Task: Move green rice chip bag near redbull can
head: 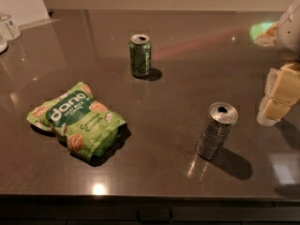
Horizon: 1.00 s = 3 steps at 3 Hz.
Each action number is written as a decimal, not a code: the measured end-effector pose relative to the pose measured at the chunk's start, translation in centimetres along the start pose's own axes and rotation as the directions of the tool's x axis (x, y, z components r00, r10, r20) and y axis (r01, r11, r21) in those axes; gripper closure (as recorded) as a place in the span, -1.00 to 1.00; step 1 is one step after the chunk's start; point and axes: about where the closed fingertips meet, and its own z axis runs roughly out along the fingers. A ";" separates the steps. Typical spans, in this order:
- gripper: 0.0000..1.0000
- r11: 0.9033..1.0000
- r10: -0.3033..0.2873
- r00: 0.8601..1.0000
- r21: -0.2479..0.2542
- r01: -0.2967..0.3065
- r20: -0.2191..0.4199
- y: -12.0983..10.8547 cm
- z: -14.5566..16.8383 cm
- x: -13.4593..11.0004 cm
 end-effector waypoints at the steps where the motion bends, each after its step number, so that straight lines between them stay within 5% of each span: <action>1: -1.00 1.000 -0.001 1.000 -0.006 0.001 0.013 0.0 -0.2 -1.0; 3: -1.00 0.998 -0.014 0.997 -0.068 0.019 0.076 -0.1 0.0 -7.7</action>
Offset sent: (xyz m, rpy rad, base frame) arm 0.0124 0.0667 0.0188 0.0935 0.0614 0.0473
